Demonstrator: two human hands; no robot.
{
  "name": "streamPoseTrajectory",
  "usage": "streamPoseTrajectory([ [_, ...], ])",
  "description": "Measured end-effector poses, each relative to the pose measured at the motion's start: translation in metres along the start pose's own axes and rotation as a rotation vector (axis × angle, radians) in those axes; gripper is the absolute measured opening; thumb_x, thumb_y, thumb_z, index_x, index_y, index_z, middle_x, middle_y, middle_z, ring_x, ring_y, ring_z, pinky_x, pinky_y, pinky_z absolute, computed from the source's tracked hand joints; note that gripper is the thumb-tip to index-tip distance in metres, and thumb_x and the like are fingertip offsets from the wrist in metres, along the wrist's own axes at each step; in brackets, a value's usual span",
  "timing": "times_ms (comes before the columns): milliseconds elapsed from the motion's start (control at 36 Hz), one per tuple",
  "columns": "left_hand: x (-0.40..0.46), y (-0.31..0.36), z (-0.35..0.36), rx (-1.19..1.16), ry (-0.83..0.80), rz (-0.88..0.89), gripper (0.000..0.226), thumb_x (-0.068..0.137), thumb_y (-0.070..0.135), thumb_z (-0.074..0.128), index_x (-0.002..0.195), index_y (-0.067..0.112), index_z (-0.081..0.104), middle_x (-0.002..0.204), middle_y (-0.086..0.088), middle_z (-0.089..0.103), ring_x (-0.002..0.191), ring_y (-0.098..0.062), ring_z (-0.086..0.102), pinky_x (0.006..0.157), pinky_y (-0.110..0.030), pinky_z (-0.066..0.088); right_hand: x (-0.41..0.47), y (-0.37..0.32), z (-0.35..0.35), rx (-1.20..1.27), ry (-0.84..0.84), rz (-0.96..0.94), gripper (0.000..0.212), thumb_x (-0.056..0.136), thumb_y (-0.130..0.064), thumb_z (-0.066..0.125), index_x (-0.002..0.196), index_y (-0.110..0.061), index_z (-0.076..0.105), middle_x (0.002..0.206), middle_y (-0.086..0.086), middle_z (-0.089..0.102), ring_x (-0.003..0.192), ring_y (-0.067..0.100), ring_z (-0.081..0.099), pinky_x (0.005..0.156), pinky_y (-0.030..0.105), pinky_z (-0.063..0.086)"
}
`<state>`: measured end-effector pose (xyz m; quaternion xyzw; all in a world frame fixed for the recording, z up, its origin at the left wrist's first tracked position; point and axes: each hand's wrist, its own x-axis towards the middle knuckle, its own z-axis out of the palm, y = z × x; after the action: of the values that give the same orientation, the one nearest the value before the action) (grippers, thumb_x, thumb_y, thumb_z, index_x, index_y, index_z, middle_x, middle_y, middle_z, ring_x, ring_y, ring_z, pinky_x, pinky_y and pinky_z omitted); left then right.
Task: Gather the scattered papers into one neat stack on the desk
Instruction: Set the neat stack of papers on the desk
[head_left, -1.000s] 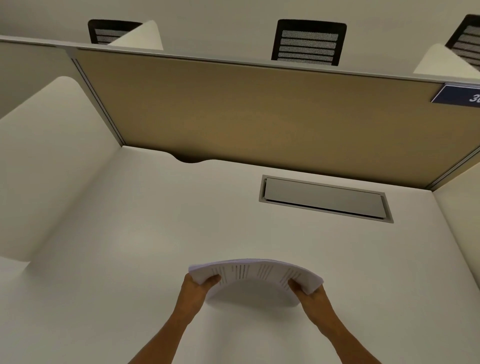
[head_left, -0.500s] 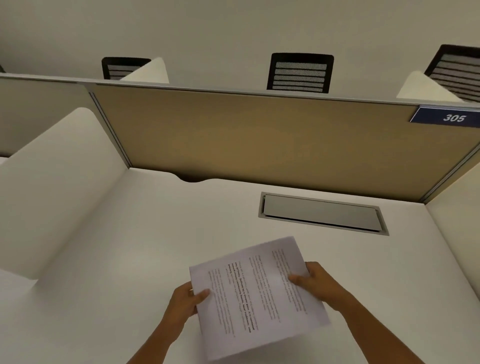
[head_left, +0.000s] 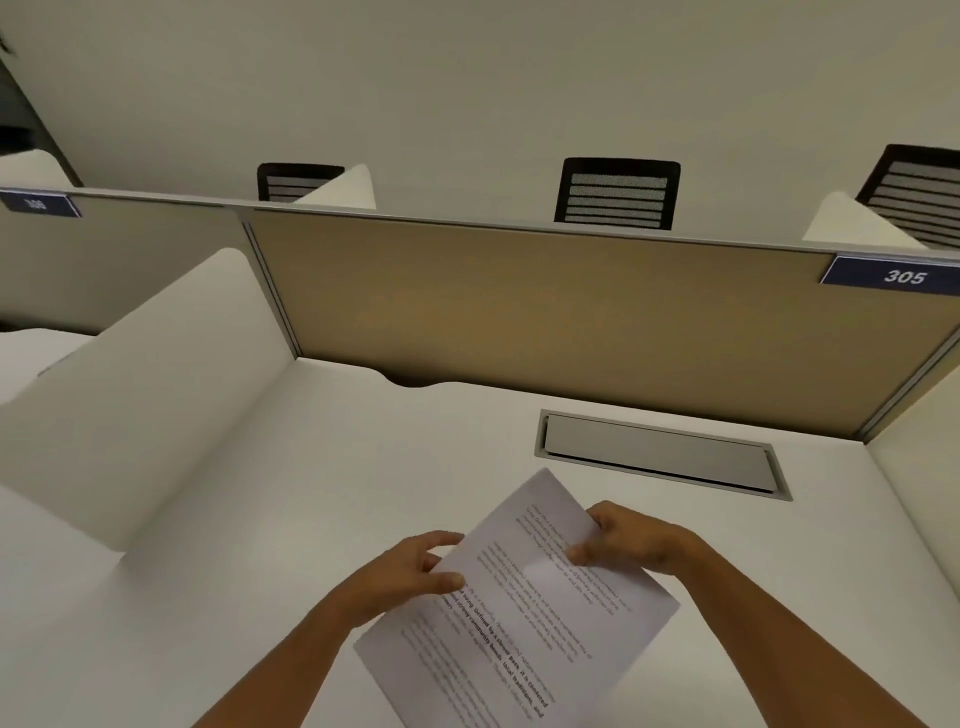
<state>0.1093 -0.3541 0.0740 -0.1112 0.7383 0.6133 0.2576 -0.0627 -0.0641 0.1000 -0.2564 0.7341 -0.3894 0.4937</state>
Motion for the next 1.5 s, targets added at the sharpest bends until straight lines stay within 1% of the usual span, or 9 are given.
streamPoseTrajectory([
  [111, -0.008, -0.001, 0.008, -0.002, 0.007, 0.014, 0.046, 0.08, 0.044, 0.078, 0.119, 0.024, 0.066, 0.114, -0.006, 0.075, 0.099, -0.03, 0.075, 0.086, -0.046, 0.061, 0.001, -0.013, -0.003, -0.034, -0.023, -0.008, 0.039, 0.089, -0.03, 0.072, 0.119, -0.004, 0.068, 0.117, 0.013, 0.074, 0.103, 0.038, 0.072, 0.095, 0.056, 0.055],
  [194, -0.013, -0.004, 0.01, 0.013, 0.063, 0.024, 0.039, 0.081, 0.046, 0.076, 0.11, 0.019, 0.073, 0.108, -0.007, 0.077, 0.094, -0.03, 0.076, 0.087, -0.05, 0.06, 0.003, -0.017, -0.004, -0.038, -0.03, -0.004, 0.04, 0.088, -0.032, 0.074, 0.118, -0.005, 0.07, 0.115, 0.012, 0.075, 0.103, 0.037, 0.073, 0.095, 0.055, 0.056],
  [500, -0.03, -0.013, -0.008, -0.121, 0.185, 0.062, 0.034, 0.085, 0.035, 0.074, 0.114, 0.017, 0.071, 0.109, -0.01, 0.077, 0.094, -0.035, 0.075, 0.086, -0.055, 0.059, 0.014, -0.012, -0.012, 0.217, 0.033, 0.035, 0.037, 0.089, -0.033, 0.073, 0.12, -0.012, 0.072, 0.118, 0.013, 0.074, 0.107, 0.037, 0.071, 0.092, 0.047, 0.058],
  [694, -0.035, -0.02, -0.03, -0.281, 0.261, 0.106, 0.033, 0.085, 0.032, 0.075, 0.111, 0.012, 0.072, 0.11, -0.016, 0.076, 0.096, -0.039, 0.074, 0.084, -0.053, 0.06, 0.033, 0.005, -0.007, 0.562, 0.154, -0.012, 0.055, 0.081, -0.028, 0.079, 0.125, 0.001, 0.063, 0.12, 0.024, 0.07, 0.111, 0.04, 0.069, 0.091, 0.047, 0.059],
  [861, -0.033, -0.036, -0.05, -0.416, 0.372, 0.127, 0.031, 0.087, 0.028, 0.072, 0.111, 0.008, 0.072, 0.111, -0.018, 0.075, 0.096, -0.042, 0.073, 0.084, -0.053, 0.06, 0.067, 0.005, 0.033, 0.807, 0.249, -0.075, 0.041, 0.083, -0.017, 0.073, 0.121, -0.002, 0.069, 0.124, 0.024, 0.069, 0.11, 0.042, 0.068, 0.092, 0.046, 0.06],
  [944, -0.03, -0.046, -0.062, -0.473, 0.46, 0.124, 0.029, 0.084, 0.027, 0.073, 0.105, 0.007, 0.074, 0.107, -0.02, 0.075, 0.093, -0.042, 0.073, 0.079, -0.05, 0.061, 0.085, 0.0, 0.061, 0.808, 0.224, -0.059, 0.035, 0.083, -0.015, 0.074, 0.115, -0.001, 0.072, 0.123, 0.025, 0.069, 0.106, 0.039, 0.071, 0.086, 0.041, 0.061],
  [1111, -0.024, -0.063, -0.094, -0.547, 0.595, 0.106, 0.018, 0.086, 0.022, 0.072, 0.099, 0.011, 0.076, 0.102, -0.018, 0.077, 0.088, -0.04, 0.075, 0.073, -0.046, 0.062, 0.12, -0.01, 0.11, 0.794, 0.195, -0.016, 0.029, 0.09, -0.015, 0.071, 0.116, -0.002, 0.072, 0.121, 0.022, 0.071, 0.109, 0.037, 0.07, 0.084, 0.037, 0.061],
  [1278, -0.02, -0.079, -0.138, -0.492, 0.698, 0.034, 0.01, 0.089, 0.021, 0.071, 0.093, 0.016, 0.077, 0.094, -0.013, 0.079, 0.081, -0.034, 0.077, 0.064, -0.038, 0.062, 0.153, -0.029, 0.135, 0.684, 0.184, 0.064, 0.026, 0.091, -0.011, 0.07, 0.115, -0.001, 0.071, 0.112, 0.018, 0.076, 0.104, 0.034, 0.073, 0.085, 0.041, 0.062],
  [1500, -0.011, -0.09, -0.207, -0.287, 0.716, -0.071, 0.012, 0.093, 0.023, 0.065, 0.099, 0.017, 0.074, 0.089, -0.001, 0.081, 0.076, -0.024, 0.078, 0.069, -0.04, 0.061, 0.208, -0.057, 0.168, 0.539, 0.249, 0.15, 0.02, 0.086, -0.002, 0.065, 0.106, -0.002, 0.072, 0.096, 0.011, 0.08, 0.089, 0.029, 0.078, 0.077, 0.043, 0.064],
])
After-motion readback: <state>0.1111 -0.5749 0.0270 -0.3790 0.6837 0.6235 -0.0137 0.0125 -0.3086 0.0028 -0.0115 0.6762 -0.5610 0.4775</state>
